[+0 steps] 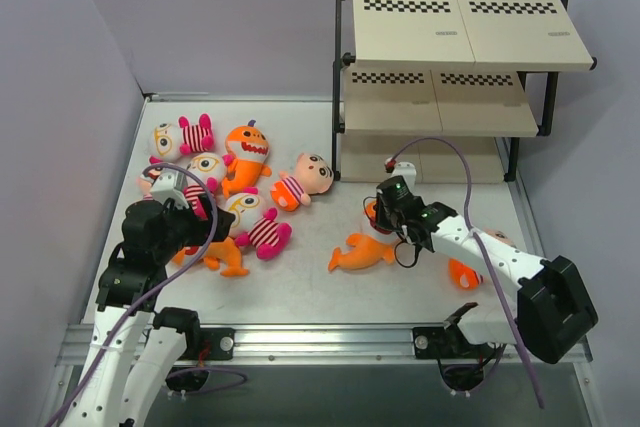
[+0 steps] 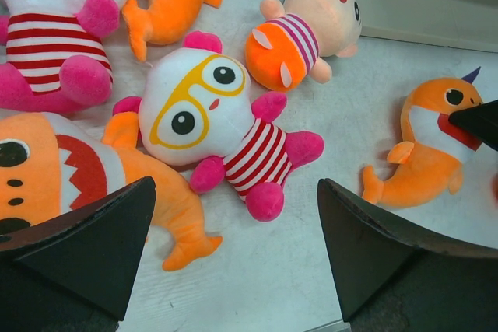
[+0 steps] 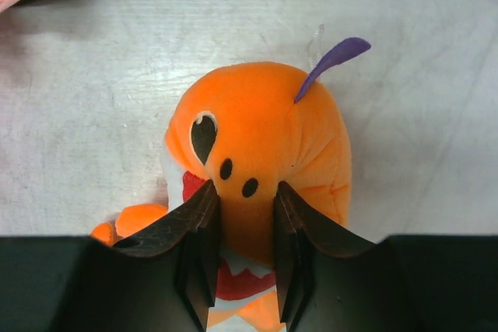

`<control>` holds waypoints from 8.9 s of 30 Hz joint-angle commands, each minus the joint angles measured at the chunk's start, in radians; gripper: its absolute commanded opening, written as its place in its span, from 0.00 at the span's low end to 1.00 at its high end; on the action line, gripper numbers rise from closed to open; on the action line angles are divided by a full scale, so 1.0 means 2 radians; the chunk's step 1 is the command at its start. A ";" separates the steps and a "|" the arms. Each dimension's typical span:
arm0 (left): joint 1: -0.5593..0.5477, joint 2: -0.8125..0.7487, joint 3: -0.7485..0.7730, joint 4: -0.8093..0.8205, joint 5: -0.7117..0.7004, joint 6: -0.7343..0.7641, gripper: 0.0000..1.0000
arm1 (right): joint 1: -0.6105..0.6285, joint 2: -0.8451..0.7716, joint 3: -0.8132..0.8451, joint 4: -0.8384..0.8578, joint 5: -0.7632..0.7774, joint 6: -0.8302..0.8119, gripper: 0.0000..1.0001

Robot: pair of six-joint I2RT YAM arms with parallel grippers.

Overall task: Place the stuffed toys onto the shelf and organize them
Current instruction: Grab a stuffed toy with the right arm, then place the stuffed toy onto shelf

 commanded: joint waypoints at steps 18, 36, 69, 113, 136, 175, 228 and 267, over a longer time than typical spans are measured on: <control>0.008 -0.005 0.001 0.030 0.010 0.007 0.94 | 0.016 -0.089 0.013 0.029 0.026 0.046 0.87; 0.013 -0.004 0.000 0.026 0.004 0.005 0.94 | 0.232 -0.059 -0.049 -0.053 0.208 0.438 0.76; 0.013 -0.026 0.002 0.023 0.003 0.008 0.94 | 0.129 0.055 -0.023 -0.012 0.172 0.346 0.00; -0.049 -0.075 0.000 0.017 -0.020 0.010 0.94 | -0.277 0.092 -0.009 0.273 -0.038 -0.193 0.26; -0.050 -0.069 -0.001 0.016 -0.023 0.010 0.94 | -0.303 0.076 -0.013 0.298 -0.045 -0.161 0.70; -0.052 -0.072 -0.002 0.016 -0.020 0.012 0.94 | -0.443 0.084 -0.176 0.517 -0.324 0.030 0.72; -0.094 -0.090 -0.002 0.013 -0.043 0.012 0.94 | -0.572 0.244 0.060 0.378 -0.495 -0.097 0.00; -0.099 -0.086 -0.001 0.010 -0.049 0.012 0.94 | -0.576 0.253 0.121 0.358 -0.379 -0.078 0.23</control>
